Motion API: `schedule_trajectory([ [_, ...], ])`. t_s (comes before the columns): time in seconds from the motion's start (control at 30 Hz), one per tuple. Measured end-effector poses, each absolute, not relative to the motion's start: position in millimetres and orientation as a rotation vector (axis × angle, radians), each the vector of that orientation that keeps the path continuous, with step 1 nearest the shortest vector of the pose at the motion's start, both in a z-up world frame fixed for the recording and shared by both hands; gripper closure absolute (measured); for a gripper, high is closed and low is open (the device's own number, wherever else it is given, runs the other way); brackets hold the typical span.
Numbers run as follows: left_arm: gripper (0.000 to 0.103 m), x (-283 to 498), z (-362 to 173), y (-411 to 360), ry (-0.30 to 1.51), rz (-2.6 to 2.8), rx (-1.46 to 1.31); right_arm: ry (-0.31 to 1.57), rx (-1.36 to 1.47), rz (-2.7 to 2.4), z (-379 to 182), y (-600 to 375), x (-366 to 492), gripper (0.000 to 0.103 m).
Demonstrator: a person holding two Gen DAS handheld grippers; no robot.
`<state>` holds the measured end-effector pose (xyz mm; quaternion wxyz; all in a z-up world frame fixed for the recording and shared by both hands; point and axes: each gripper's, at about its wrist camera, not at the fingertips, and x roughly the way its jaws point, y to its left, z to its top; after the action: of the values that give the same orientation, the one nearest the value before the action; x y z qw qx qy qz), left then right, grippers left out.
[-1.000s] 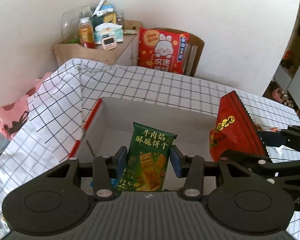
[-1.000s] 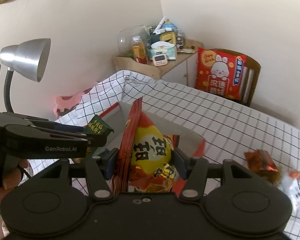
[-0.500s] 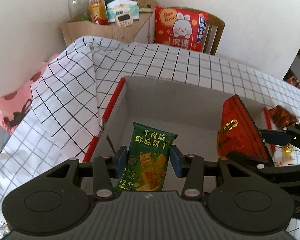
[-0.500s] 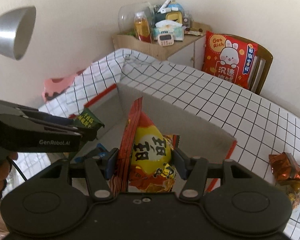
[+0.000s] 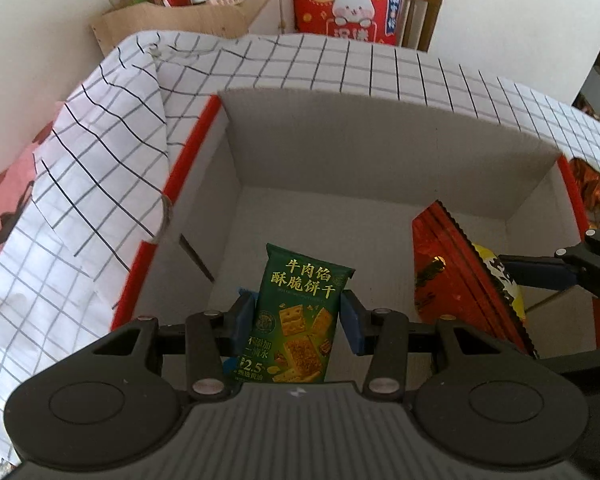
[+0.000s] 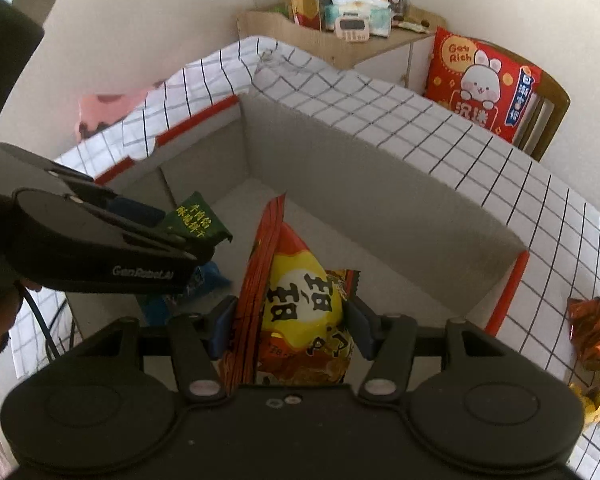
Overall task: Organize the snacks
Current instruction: 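Carry both packets into the red box and open both grippers, then withdraw both grippers from the box toward the remaining snacks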
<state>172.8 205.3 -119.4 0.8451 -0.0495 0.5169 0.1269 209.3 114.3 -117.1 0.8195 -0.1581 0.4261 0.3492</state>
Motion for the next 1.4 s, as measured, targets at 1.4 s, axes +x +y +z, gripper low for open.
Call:
schedule_trajectory([
  [1.4, 0.035, 84, -34, 141, 0.782, 0.049, -0.076, 0.766, -0.036, 0.604, -31, 11, 131, 0.004],
])
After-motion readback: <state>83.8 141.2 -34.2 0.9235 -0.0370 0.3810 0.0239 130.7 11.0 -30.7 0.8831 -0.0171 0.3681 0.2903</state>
